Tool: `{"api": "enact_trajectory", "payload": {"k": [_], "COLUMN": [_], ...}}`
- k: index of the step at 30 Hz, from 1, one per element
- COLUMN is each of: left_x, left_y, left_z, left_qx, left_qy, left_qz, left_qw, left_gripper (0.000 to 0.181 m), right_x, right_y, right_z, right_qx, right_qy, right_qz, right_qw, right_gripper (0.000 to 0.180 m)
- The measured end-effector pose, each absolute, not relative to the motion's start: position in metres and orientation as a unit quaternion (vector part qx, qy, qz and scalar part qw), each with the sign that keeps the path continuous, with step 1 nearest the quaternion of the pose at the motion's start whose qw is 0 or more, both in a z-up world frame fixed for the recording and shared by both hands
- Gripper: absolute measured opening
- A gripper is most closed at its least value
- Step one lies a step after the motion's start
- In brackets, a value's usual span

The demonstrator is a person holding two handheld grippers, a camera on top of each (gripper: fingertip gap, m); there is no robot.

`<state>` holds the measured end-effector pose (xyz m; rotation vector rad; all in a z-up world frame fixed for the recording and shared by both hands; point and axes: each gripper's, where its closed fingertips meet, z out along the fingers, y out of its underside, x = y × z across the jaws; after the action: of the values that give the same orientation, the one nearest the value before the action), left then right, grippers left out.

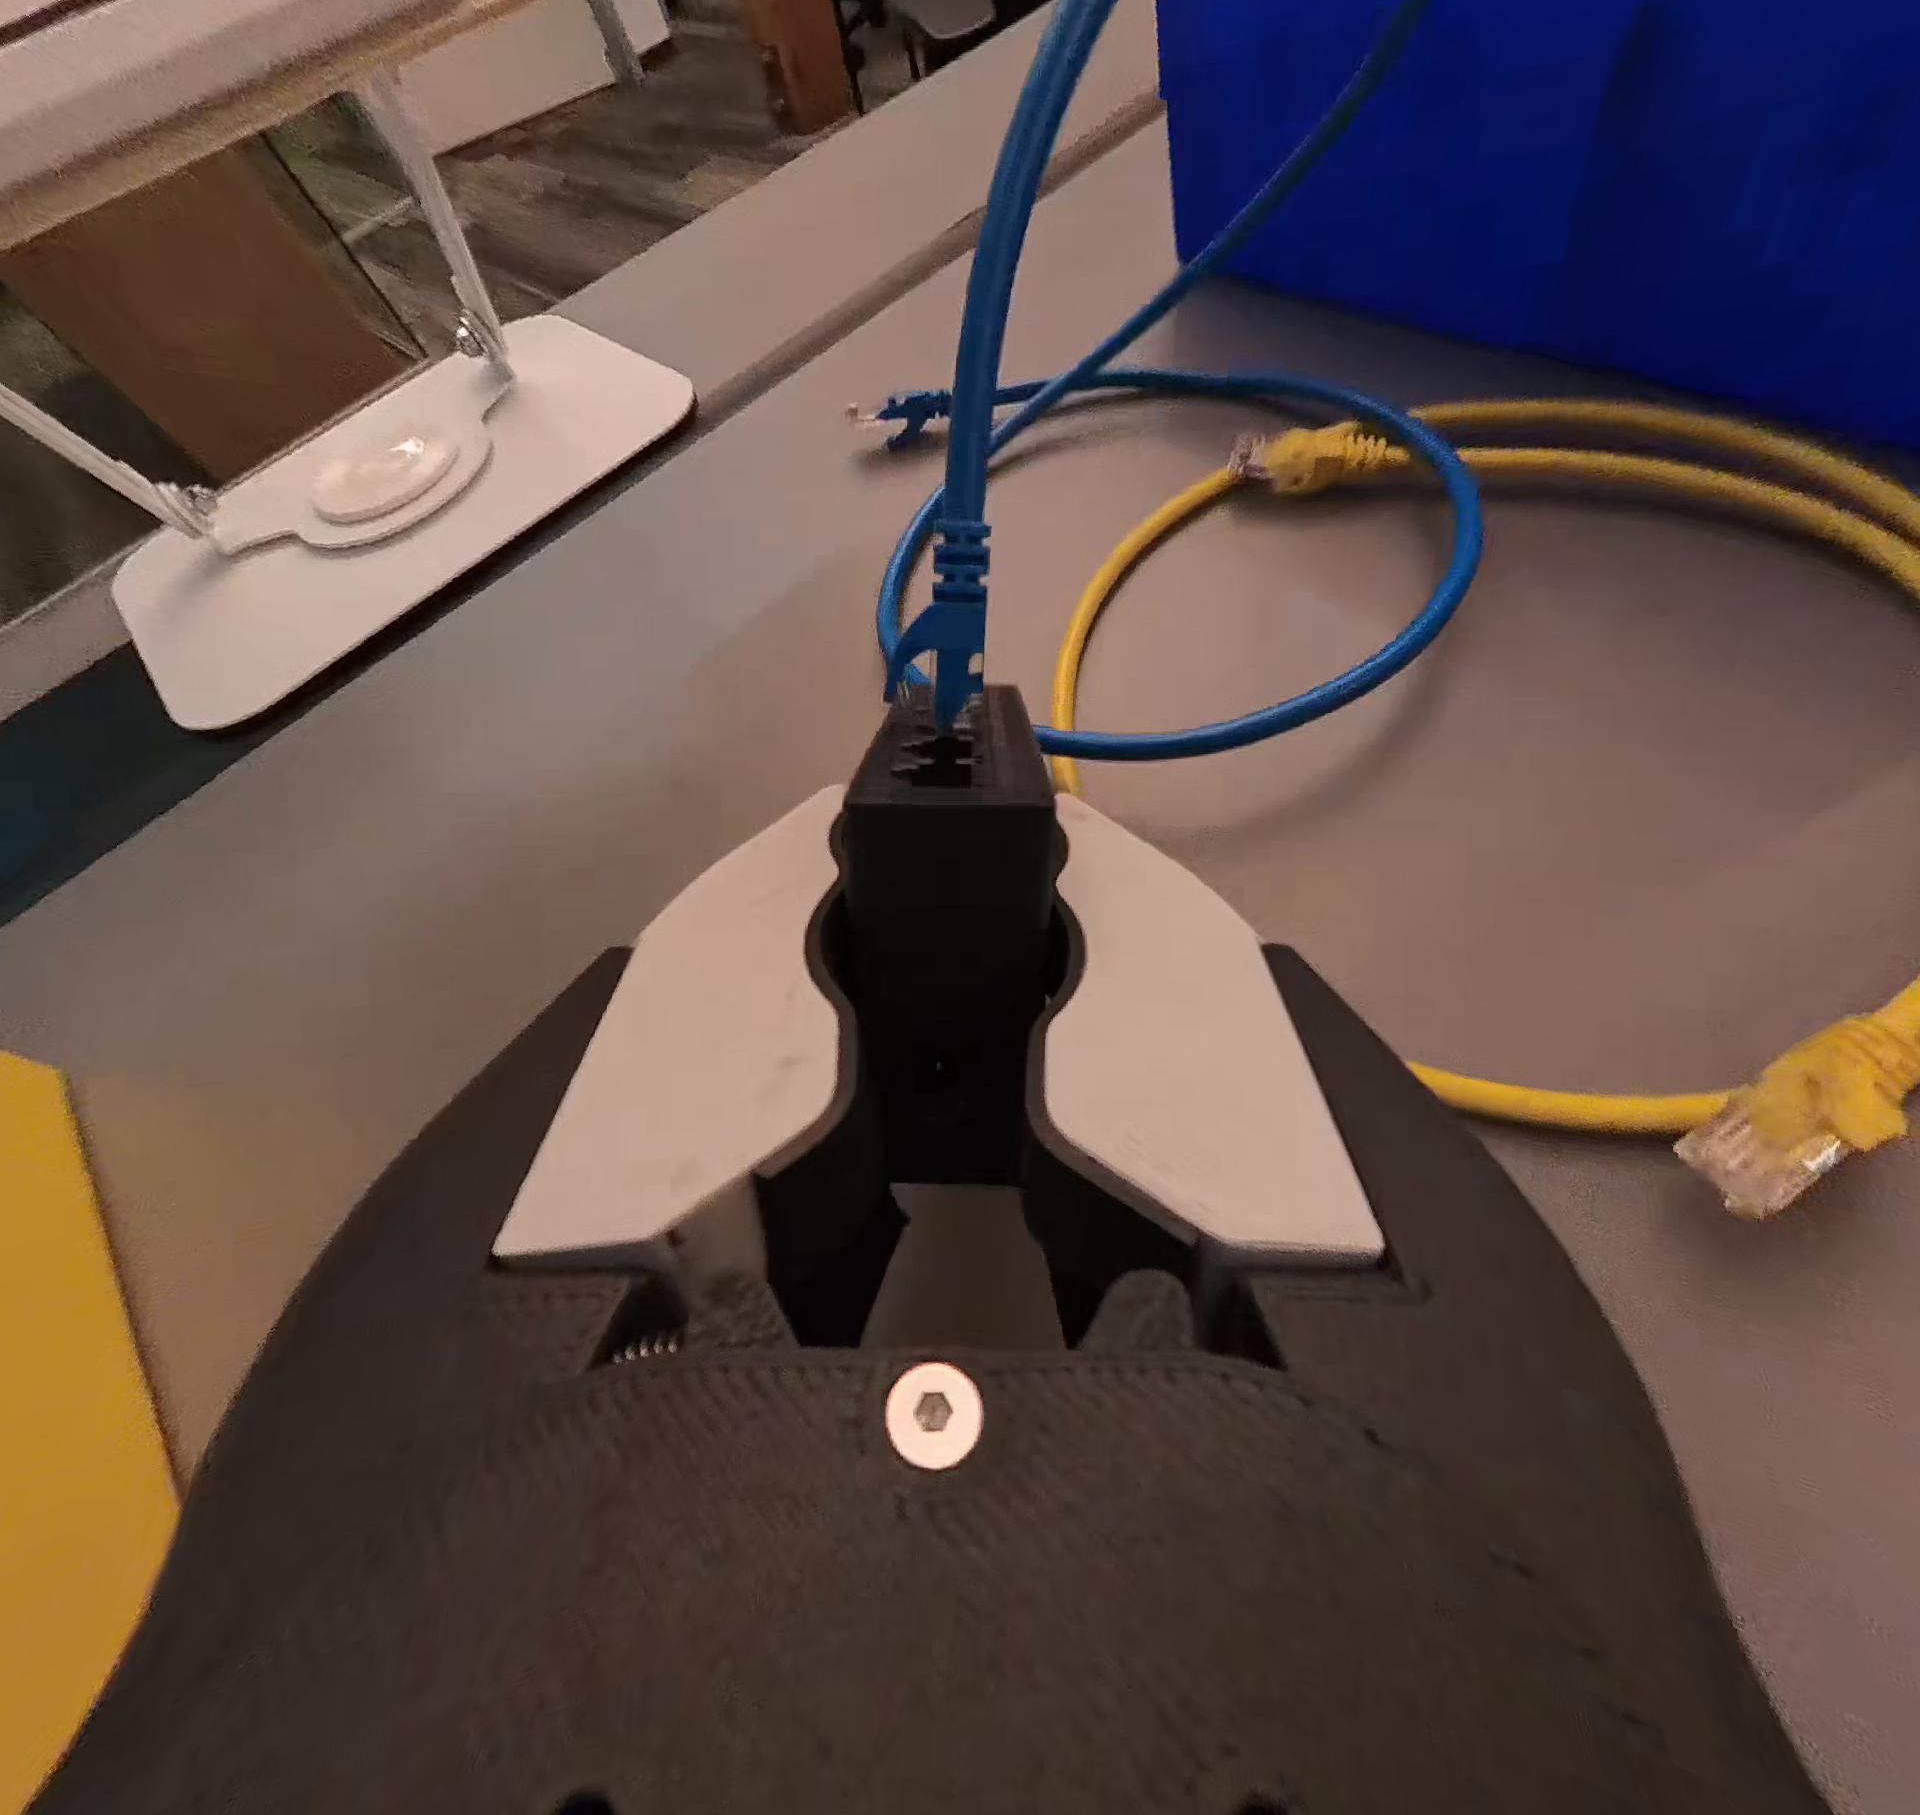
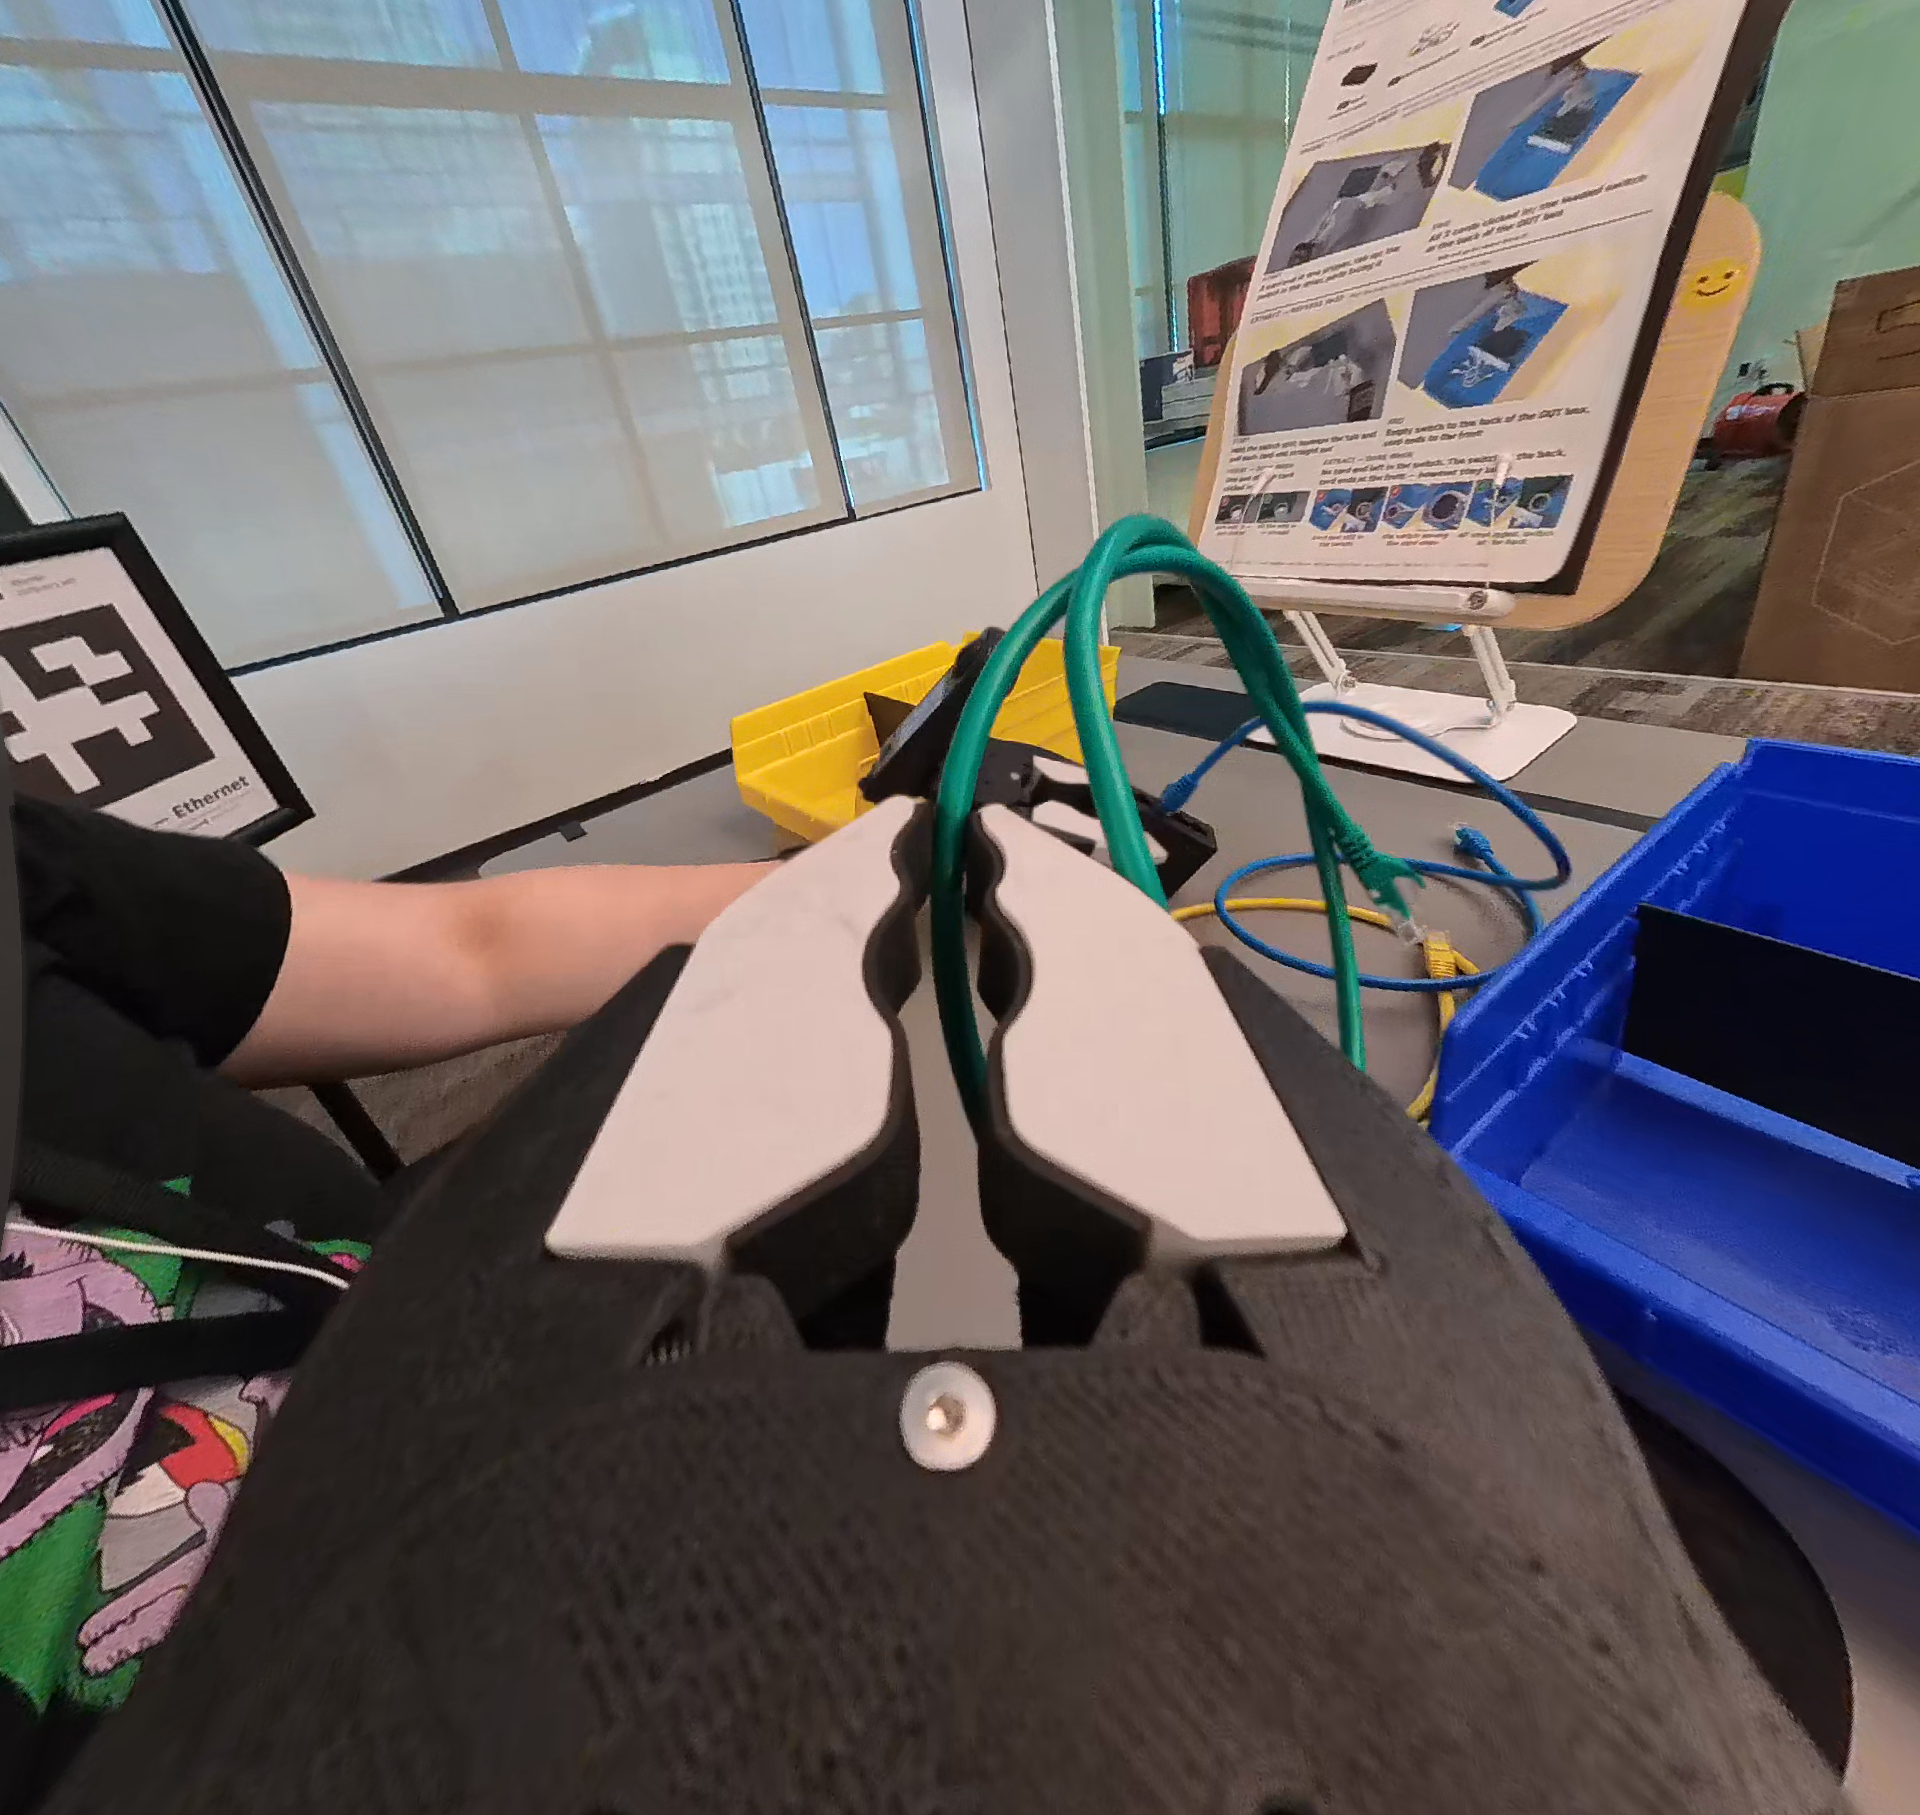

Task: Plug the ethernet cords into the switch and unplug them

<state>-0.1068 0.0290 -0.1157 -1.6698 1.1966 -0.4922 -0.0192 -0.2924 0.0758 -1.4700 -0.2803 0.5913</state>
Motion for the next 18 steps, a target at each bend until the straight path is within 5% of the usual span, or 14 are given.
{"api": "enact_trajectory", "payload": {"k": [5,12,18], "left_x": [-0.124,-0.123,-0.126], "left_y": [0.017,0.024,0.026], "left_z": [-0.151,-0.152,-0.152], "left_qx": [-0.756,-0.774,-0.784], "left_qy": [0.503,0.481,0.465], "left_qz": [-0.18,-0.19,-0.192], "left_qw": [0.379,0.366,0.364], "left_gripper": [0.029,0.03,0.054], "right_x": [-0.027,-0.038,-0.041], "right_y": [-0.287,-0.281,-0.277], "right_z": [0.07,0.064,0.061], "right_qx": [-0.667,-0.678,-0.686], "right_qy": [-0.137,-0.15,-0.154], "right_qz": [0.256,0.26,0.257], "right_qw": [0.686,0.671,0.663], "right_gripper": [0.006,0.006,0.006]}}
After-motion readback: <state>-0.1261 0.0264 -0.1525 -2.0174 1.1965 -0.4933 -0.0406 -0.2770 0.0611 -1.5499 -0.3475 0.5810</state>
